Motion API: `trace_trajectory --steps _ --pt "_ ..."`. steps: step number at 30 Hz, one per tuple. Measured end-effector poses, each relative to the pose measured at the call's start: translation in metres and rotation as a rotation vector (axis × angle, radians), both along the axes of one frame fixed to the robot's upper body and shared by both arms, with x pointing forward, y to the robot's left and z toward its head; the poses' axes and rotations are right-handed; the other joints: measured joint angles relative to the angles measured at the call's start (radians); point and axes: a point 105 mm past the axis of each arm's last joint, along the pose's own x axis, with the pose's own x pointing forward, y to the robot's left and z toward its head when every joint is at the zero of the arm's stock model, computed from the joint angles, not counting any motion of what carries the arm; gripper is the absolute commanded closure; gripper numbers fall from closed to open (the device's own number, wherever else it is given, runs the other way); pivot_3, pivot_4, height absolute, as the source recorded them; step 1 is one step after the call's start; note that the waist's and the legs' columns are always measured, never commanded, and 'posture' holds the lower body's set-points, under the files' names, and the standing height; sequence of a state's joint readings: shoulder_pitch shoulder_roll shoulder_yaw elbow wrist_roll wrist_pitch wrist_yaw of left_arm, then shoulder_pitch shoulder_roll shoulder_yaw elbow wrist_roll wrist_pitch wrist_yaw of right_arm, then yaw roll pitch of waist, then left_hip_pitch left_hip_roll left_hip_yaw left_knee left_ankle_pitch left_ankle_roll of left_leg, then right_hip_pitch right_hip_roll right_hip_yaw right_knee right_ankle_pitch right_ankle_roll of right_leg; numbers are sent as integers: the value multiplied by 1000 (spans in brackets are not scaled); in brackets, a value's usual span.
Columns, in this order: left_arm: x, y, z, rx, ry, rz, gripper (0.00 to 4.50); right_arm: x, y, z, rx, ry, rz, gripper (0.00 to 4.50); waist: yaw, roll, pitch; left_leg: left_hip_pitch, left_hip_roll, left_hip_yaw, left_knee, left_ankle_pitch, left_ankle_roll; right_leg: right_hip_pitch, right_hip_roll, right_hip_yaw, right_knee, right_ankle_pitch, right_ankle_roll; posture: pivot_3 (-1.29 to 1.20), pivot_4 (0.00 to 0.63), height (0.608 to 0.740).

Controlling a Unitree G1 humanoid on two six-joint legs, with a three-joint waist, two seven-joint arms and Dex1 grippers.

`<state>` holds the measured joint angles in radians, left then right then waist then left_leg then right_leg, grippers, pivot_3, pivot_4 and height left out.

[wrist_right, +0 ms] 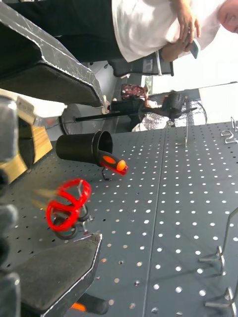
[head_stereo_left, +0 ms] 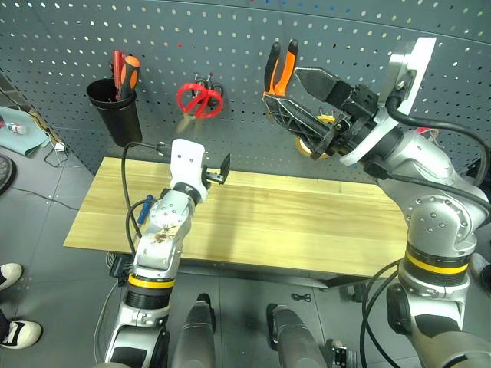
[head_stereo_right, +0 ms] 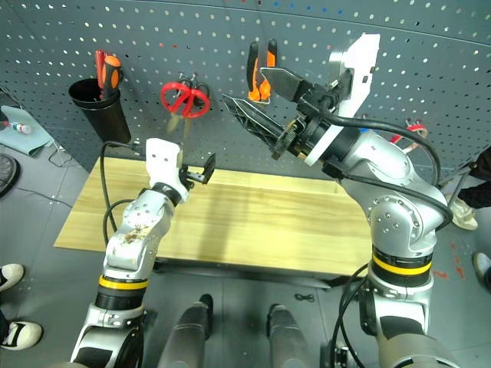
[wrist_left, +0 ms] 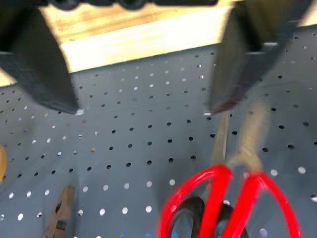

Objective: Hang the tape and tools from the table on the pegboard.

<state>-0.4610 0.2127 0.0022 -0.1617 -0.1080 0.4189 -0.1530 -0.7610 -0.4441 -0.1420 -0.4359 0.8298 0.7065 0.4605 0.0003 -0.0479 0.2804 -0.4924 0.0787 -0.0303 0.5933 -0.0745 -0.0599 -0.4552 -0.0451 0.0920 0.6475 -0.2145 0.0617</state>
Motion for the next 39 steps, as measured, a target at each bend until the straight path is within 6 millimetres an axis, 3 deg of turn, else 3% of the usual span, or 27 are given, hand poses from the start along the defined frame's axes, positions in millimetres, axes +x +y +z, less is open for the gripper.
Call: trace_trajectory --steps 4,7,10,14,19,23,31,39 --pt "-13 26 -22 62 60 7 39 -4 -1 -6 3 -11 12 0 -6 0 0 1 0 0 0 0 0 1 0 0 0 0 -1 63 255 740" --pt "-22 47 -43 108 133 27 39 -4 -2 -31 -25 40 18 0 -6 0 0 1 0 0 0 0 0 0 0 0 0 0 -1 70 264 740" --pt "-24 58 -49 143 161 28 39 -2 4 -61 -103 101 5 0 0 0 0 1 0 0 0 0 0 1 0 0 0 -1 -1 83 276 740" --pt "-22 91 -58 196 235 95 39 -2 16 -99 -211 137 -35 0 1 1 1 2 1 0 0 0 0 0 0 0 1 -2 -1 109 306 740" --pt "-8 130 -63 212 349 171 39 0 37 -115 -226 85 -71 0 9 3 2 2 2 0 -1 0 0 -1 1 -1 1 -6 4 121 348 740" --pt "3 156 -68 198 451 198 39 -1 50 -139 -322 78 -51 0 18 5 8 2 2 1 -1 0 0 0 1 -1 1 -8 2 121 386 740" --pt "12 158 -75 177 538 138 39 -3 58 -137 -370 75 -7 0 26 10 61 2 3 1 0 0 0 -2 2 -1 4 -9 0 99 490 740" --pt "18 157 -88 201 592 112 39 4 50 -128 -472 66 -11 0 25 12 132 2 3 1 1 1 -1 -6 2 -1 16 -13 0 93 536 740"
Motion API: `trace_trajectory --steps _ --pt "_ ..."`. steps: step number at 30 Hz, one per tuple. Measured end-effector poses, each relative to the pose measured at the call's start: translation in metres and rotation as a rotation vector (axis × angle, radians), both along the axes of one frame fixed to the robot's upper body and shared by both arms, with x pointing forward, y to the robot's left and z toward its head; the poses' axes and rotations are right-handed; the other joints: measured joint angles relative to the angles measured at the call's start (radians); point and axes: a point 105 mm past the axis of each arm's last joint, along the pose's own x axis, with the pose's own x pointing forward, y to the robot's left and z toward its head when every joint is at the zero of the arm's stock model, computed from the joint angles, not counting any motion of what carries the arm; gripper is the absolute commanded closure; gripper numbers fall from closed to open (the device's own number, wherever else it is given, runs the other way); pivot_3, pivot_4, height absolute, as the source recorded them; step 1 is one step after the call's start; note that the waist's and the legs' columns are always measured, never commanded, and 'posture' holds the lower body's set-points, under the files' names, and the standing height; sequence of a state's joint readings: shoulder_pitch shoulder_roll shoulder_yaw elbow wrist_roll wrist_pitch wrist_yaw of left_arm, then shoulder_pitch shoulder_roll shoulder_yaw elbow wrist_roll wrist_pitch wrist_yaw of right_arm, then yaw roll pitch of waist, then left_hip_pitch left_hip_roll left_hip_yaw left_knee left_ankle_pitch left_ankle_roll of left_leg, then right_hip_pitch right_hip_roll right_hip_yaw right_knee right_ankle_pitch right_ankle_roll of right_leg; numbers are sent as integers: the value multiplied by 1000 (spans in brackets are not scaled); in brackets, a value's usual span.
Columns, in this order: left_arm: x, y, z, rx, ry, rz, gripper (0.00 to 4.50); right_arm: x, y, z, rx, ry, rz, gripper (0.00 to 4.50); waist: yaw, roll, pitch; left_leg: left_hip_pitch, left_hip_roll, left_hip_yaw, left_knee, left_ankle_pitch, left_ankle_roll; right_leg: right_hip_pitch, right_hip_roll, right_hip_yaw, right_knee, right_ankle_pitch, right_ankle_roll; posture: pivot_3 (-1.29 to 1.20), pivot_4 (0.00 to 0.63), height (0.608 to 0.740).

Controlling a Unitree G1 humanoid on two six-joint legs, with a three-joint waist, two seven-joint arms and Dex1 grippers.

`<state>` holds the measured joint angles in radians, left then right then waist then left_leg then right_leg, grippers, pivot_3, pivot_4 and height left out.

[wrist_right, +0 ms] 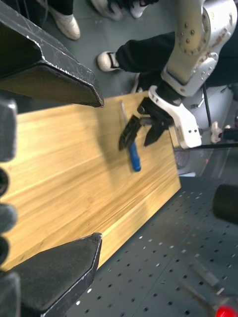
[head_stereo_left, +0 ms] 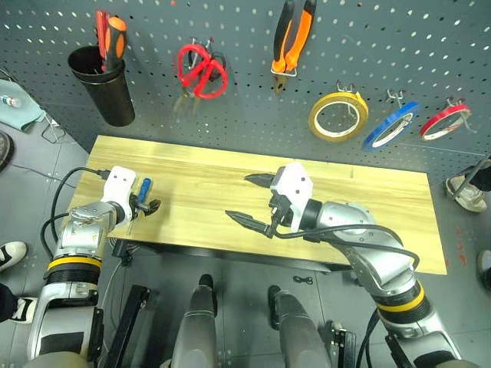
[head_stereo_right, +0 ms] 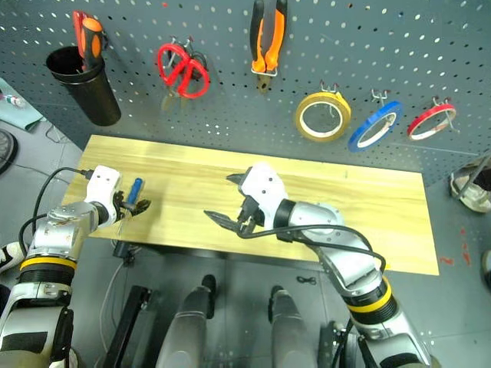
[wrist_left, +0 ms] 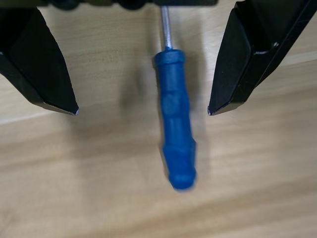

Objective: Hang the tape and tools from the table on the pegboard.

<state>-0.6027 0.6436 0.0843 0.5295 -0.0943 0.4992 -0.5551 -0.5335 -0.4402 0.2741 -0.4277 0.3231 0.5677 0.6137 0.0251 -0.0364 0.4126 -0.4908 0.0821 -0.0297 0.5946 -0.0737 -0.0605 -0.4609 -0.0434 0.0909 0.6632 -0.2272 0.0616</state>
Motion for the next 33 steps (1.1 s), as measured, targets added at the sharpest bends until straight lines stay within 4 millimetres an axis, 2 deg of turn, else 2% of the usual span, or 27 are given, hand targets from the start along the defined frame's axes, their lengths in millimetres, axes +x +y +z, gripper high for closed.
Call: trace_trajectory --steps 8,11,18,24,29,33 --pt "7 0 0 14 16 -12 39 0 -2 -2 -23 36 -23 0 -2 1 16 -1 -1 0 -2 0 0 -1 -1 0 0 -3 3 83 537 740" --pt "7 -1 -1 12 23 -21 767 -4 -1 1 -26 26 -14 0 -6 1 16 -1 -1 0 -2 0 0 -1 -1 0 0 -4 3 83 535 740" --pt "6 -1 -1 7 31 -14 3996 -4 2 7 2 23 -2 0 -13 1 16 -1 0 0 -2 0 0 -1 -1 0 0 -4 2 94 527 740" --pt "2 1 -2 8 32 -9 4090 -5 11 44 169 -10 49 0 -14 1 16 -1 0 0 -4 0 0 -2 -1 0 -1 -5 2 94 507 740" --pt "-2 1 -2 1 14 -5 4090 -5 10 44 203 7 51 0 -14 1 16 -1 0 1 -5 0 0 -2 -1 0 -3 -5 2 88 473 740" --pt "-10 -23 16 -121 -110 -72 4090 -2 -1 42 209 14 18 0 -11 1 16 -5 0 0 -6 0 -1 -2 -2 -2 -6 -4 2 88 445 740"
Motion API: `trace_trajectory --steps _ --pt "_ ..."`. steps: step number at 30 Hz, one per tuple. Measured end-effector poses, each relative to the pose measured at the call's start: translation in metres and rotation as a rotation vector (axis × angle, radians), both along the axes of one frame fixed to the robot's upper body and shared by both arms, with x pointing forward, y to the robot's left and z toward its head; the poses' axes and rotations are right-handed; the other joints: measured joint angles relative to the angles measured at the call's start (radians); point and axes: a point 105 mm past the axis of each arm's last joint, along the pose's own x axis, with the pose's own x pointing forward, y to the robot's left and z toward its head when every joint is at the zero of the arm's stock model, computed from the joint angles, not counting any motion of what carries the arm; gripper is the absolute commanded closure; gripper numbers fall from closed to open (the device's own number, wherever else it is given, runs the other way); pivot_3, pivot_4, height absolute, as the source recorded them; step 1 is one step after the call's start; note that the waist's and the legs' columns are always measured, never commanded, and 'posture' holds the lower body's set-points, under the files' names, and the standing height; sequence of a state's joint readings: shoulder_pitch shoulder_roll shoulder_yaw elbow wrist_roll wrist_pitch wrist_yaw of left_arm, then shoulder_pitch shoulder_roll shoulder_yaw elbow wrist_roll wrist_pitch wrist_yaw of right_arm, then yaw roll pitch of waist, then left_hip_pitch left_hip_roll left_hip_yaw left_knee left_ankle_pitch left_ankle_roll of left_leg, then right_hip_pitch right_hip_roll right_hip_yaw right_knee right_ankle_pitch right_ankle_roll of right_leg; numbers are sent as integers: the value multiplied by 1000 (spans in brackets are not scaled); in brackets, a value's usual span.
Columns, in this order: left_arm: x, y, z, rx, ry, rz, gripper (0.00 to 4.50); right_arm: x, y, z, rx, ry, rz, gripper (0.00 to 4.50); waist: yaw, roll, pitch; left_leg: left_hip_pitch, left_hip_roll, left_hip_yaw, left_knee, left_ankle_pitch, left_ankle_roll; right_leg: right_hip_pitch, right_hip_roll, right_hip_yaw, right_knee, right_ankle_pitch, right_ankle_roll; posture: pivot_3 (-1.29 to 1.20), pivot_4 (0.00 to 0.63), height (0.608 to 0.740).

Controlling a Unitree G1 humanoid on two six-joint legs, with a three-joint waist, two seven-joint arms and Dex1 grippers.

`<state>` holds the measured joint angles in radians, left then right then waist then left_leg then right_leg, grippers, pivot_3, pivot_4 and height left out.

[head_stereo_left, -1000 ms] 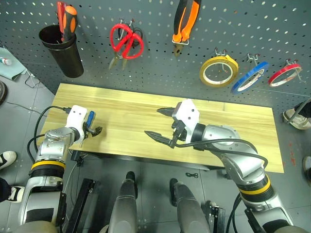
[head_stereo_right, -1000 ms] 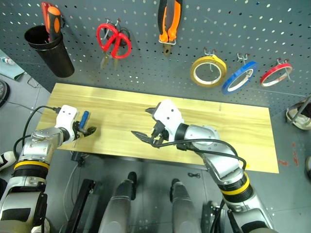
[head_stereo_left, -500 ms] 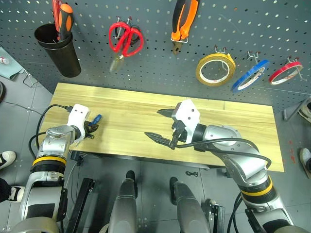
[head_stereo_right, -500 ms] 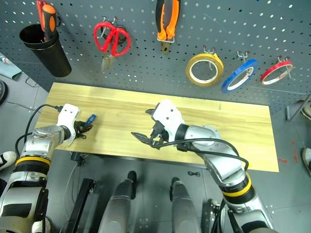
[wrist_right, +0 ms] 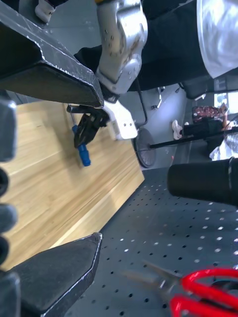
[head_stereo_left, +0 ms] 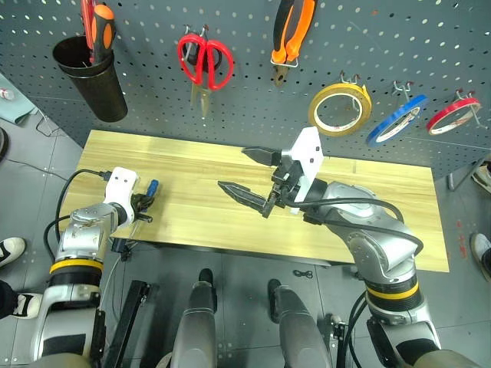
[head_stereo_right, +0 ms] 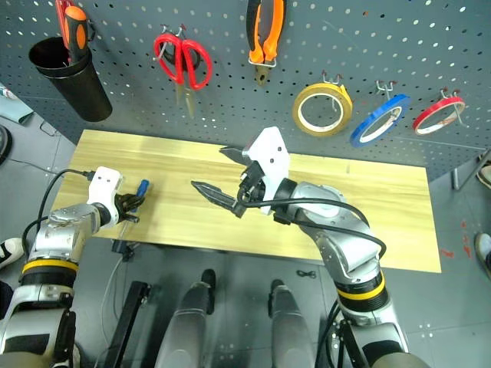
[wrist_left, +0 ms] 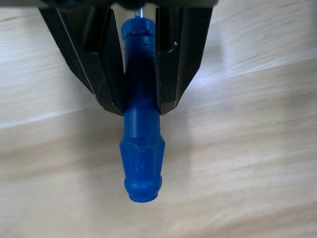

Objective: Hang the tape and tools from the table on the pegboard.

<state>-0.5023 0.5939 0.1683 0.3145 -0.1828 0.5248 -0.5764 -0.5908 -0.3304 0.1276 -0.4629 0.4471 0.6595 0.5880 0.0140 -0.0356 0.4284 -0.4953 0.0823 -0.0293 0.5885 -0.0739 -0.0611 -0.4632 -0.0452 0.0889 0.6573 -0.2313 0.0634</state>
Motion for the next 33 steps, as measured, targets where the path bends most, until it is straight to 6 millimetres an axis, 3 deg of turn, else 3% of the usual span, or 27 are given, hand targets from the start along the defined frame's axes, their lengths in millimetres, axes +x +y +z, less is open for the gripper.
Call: trace_trajectory --steps 7,12,22,29,33 --pt "-31 -31 70 -92 -250 -109 4090 2 -26 22 87 -9 -35 0 -3 0 0 -1 0 1 -1 0 0 0 0 0 -2 1 1 127 434 740" --pt "-43 -59 137 -138 -486 -150 4090 -8 -27 73 219 -47 44 0 0 -2 -2 0 0 0 -1 0 0 0 0 -1 -2 1 1 154 367 740" --pt "-34 -54 235 -215 -781 -47 4090 4 -22 110 323 -44 104 0 10 -10 -19 -9 -1 -2 0 0 0 0 -1 -5 -12 11 -3 183 274 740" --pt "-25 -46 264 -239 -886 -1 4090 6 -20 114 348 -74 114 0 28 -11 -33 -10 0 -4 0 2 -3 0 -1 -10 -12 12 -5 166 243 740" --pt "-16 -49 294 -273 -987 13 4090 5 -18 125 355 -120 116 0 36 -16 -40 -14 2 -5 0 5 -8 0 -2 -18 -12 13 -6 159 241 740"
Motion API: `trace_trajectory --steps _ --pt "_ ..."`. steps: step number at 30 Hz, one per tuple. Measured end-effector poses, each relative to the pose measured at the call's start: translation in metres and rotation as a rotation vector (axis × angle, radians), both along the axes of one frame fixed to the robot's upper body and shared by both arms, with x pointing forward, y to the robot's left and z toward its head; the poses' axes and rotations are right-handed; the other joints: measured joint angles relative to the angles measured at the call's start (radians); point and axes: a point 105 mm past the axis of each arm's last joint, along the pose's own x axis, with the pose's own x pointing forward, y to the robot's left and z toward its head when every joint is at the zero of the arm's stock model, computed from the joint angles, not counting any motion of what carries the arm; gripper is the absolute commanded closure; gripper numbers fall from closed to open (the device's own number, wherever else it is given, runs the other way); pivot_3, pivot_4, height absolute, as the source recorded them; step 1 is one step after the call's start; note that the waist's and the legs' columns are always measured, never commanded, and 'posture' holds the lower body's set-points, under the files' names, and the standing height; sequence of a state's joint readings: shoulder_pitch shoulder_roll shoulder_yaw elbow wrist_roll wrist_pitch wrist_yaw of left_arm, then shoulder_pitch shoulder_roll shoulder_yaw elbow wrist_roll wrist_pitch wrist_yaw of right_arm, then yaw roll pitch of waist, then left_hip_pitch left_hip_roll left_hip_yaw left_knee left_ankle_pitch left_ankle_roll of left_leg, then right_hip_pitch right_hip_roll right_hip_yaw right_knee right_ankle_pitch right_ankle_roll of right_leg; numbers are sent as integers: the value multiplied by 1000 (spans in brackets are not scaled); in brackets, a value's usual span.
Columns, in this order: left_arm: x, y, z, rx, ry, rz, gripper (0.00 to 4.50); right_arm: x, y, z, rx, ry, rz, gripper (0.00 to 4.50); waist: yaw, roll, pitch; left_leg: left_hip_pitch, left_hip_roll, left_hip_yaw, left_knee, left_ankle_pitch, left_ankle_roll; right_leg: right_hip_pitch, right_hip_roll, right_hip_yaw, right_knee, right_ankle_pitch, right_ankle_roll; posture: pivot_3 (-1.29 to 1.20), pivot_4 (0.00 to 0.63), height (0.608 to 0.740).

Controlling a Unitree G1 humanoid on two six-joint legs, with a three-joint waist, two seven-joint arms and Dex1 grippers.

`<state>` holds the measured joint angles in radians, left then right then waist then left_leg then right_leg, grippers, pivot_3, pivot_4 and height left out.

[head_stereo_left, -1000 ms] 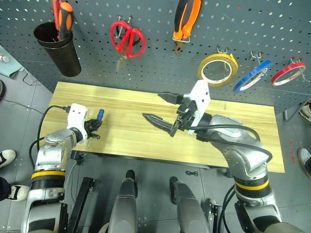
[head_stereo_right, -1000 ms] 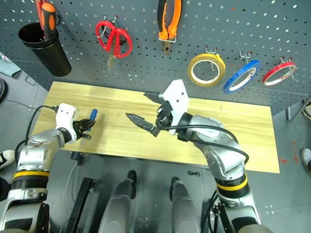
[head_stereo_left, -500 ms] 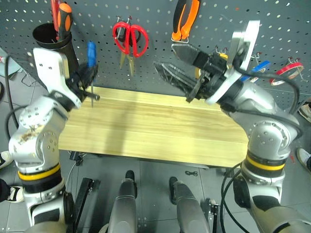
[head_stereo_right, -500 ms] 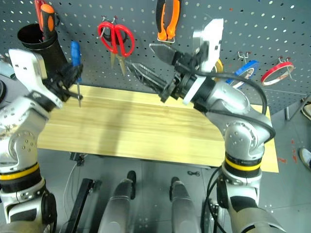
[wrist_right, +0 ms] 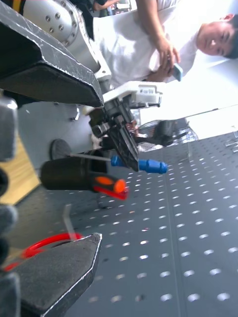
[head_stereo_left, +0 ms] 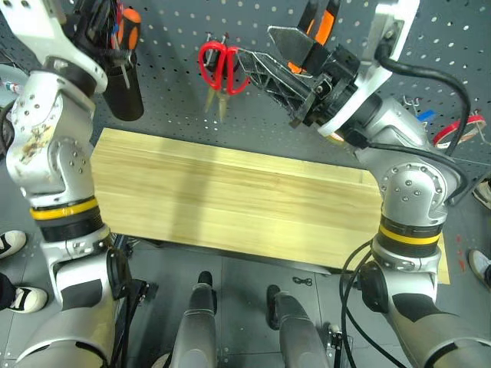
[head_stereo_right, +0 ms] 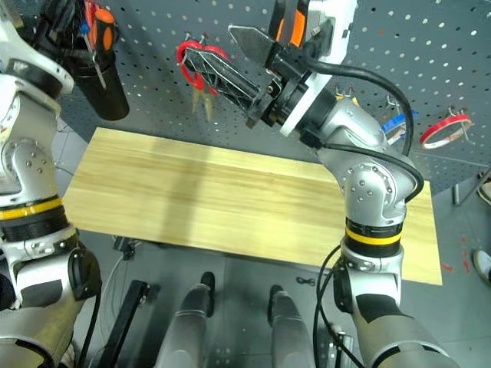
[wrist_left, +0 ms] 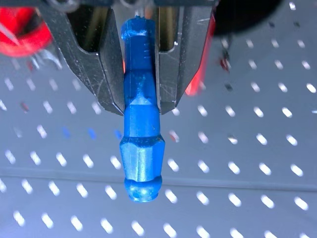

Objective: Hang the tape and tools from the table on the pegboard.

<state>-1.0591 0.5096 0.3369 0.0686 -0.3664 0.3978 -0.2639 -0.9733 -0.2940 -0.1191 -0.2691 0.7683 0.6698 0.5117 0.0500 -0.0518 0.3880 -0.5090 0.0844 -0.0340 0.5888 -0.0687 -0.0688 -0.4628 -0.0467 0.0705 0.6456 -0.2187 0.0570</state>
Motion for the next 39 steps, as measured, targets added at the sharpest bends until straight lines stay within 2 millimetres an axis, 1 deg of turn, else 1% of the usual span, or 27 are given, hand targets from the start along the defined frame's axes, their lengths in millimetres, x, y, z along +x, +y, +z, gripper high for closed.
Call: trace_trajectory --steps 1,3,6,9,13,15,19,21,22,24,25,26,27,28,31,35,36,37,39 --pt "1 0 7 0 -27 9 4090 1 0 0 0 -1 -1 0 2 0 -3 0 0 0 0 0 0 0 0 0 0 0 0 149 244 740" --pt "2 3 12 -4 -62 30 4090 1 2 -1 -8 1 -4 0 3 0 -10 -1 -1 0 0 0 0 0 -1 0 0 0 0 149 244 740" --pt "8 9 10 -12 -75 65 4090 1 3 -2 -13 0 -4 0 3 0 -20 0 0 0 -1 0 0 0 -1 -1 1 0 0 131 254 740" --pt "17 18 8 -19 -85 107 4090 2 3 -2 -16 1 -11 0 2 -1 -21 0 0 0 1 0 0 0 -1 -1 2 0 -1 126 255 740" --pt "25 22 9 -28 -110 133 4090 3 2 -2 -19 3 -21 0 2 -1 -22 0 0 0 1 0 0 1 -1 -1 2 0 0 116 264 740" --pt "28 22 4 -21 -112 143 4090 3 2 -3 -23 2 -27 0 1 -1 -22 0 0 0 1 0 0 1 -1 -1 2 0 0 110 272 740" --pt "38 23 -13 -24 -73 152 4090 4 1 -3 -32 0 -36 0 0 -1 -22 0 0 0 2 1 0 1 -1 -1 3 0 0 108 277 740" --pt "42 27 -24 -28 -40 173 3052 4 0 -4 -37 0 -42 0 -2 -1 -22 0 0 0 2 1 0 1 -1 -1 4 0 -1 112 279 740" --pt "44 29 -29 -31 -25 181 2721 5 0 -4 -39 0 -45 0 -3 -1 -22 0 0 0 2 1 1 1 -1 -1 4 0 -1 112 279 740" --pt "46 32 -36 -34 -7 189 1878 5 -1 -4 -39 0 -46 0 -4 -1 -22 0 0 0 2 1 1 1 -1 -1 5 0 -1 116 278 740" --pt "47 32 -38 -34 0 191 1330 5 -1 -4 -41 0 -47 0 -5 -1 -22 0 0 -1 2 1 1 1 -1 -1 5 0 -1 119 278 740" --pt "47 32 -38 -35 0 191 1040 5 -1 -4 -41 0 -47 0 -4 -1 -22 0 0 -1 2 1 1 1 -1 -1 5 0 -1 119 278 740" --pt "46 32 -38 -35 -1 191 491 5 -1 -4 -44 -1 -47 0 -4 -1 -22 0 0 -1 2 1 1 1 -1 -1 5 0 -1 119 278 740" --pt "46 32 -37 -35 0 190 69 5 -1 -5 -47 -2 -50 0 -4 -1 -22 0 0 -1 2 1 1 1 -1 -1 5 0 -1 128 274 740" --pt "42 33 -33 -30 -3 187 69 6 -2 -6 -59 -5 -59 0 -3 -1 -22 0 0 -1 2 1 1 1 -1 -2 5 0 -1 131 274 740" --pt "33 32 -32 8 20 150 69 10 -9 -16 -83 17 -77 0 -4 -1 -22 0 0 -1 2 1 1 1 -1 -2 6 1 -1 143 276 740" --pt "30 30 -34 31 41 122 69 11 -12 -21 -100 25 -84 0 -3 -1 -22 0 0 -1 2 1 1 2 -1 -2 6 0 -1 143 276 740" --pt "27 28 -37 53 66 95 69 11 -16 -27 -121 36 -94 0 -4 0 -23 0 0 -1 3 1 1 2 -1 -2 11 0 -1 149 279 740" --pt "20 23 -47 116 154 7 69 11 -26 -44 -183 63 -119 0 -4 0 -23 0 0 -1 3 1 1 2 -1 -2 12 0 -1 156 282 740"
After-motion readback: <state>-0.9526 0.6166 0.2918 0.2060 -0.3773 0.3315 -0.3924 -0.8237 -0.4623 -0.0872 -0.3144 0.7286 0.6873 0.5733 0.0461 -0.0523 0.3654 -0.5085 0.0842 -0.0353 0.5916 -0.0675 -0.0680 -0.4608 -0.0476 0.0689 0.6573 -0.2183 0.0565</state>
